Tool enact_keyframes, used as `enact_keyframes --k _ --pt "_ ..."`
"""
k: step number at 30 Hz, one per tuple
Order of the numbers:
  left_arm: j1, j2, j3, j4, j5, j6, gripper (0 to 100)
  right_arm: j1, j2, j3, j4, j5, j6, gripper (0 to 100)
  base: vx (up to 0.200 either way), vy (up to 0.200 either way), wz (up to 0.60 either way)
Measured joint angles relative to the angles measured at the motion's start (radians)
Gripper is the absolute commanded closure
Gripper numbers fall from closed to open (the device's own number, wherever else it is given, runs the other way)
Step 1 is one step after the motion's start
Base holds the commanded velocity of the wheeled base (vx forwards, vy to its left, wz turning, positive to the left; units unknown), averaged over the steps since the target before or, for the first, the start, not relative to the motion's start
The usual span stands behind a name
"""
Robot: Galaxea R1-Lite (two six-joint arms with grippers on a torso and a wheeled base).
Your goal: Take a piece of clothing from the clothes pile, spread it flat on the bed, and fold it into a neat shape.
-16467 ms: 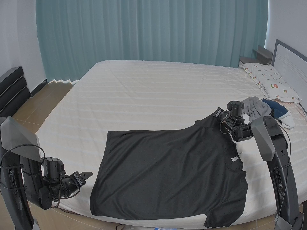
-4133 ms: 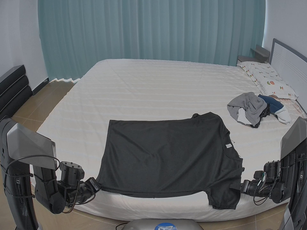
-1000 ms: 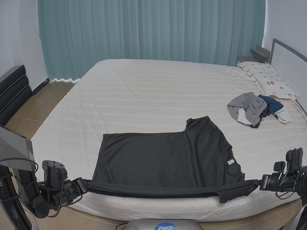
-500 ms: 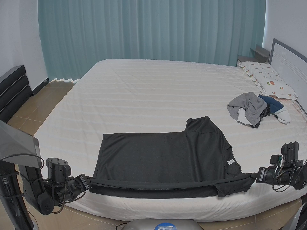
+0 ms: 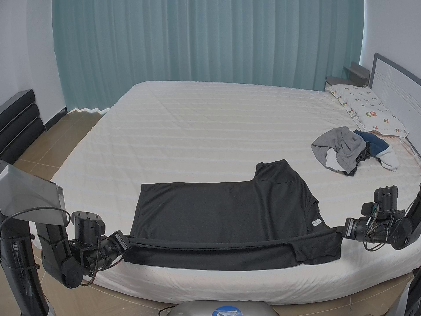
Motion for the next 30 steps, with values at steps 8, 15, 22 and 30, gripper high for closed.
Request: enact_keyframes --k 8,15,22,30 --pt "0.0 0.031 -0.059 0.0 0.001 -0.039 100 0.02 0.122 -0.028 -0.15 -0.051 0.021 100 0.0 0.0 0.0" --pt "0.003 0.071 -0.111 0.0 0.002 -0.064 100 0.036 0.213 -0.049 -0.206 -0.059 0.069 100 0.0 0.0 0.0" --pt "0.003 0.104 -0.142 0.0 0.001 -0.07 100 0.042 0.279 -0.092 -0.213 -0.063 0.133 100 0.0 0.0 0.0" --pt "0.004 0.125 -0.165 0.0 0.002 -0.094 0 0.048 0.314 -0.117 -0.216 -0.06 0.169 0 0.0 0.0 0.0"
